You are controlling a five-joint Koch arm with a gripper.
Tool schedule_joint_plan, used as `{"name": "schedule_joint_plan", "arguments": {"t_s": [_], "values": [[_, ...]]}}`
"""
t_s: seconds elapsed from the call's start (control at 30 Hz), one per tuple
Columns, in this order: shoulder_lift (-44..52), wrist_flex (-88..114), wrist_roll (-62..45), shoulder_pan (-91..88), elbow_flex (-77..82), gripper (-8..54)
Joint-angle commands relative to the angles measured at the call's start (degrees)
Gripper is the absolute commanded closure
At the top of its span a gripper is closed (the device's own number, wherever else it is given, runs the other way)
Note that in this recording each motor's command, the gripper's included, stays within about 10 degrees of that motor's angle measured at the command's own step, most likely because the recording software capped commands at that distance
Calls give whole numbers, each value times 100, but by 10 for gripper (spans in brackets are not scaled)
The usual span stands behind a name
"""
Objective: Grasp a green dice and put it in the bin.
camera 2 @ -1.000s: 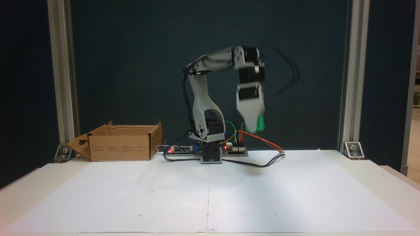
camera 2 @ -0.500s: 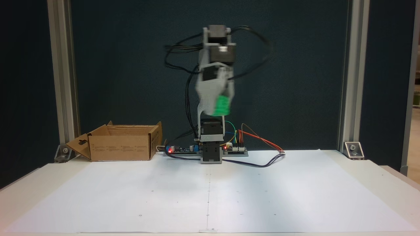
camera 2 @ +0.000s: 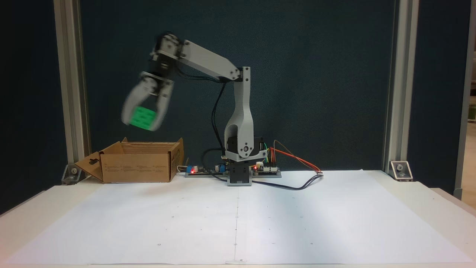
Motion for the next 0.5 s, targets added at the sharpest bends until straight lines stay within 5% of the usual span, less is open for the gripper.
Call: {"name": "schedule_joint_plan", "arguments": {"t_s": [0.0,0.47], "values": [[-18,26,-659,738,-422,341],[-1310,141,-2452,3762,-729,341]]}}
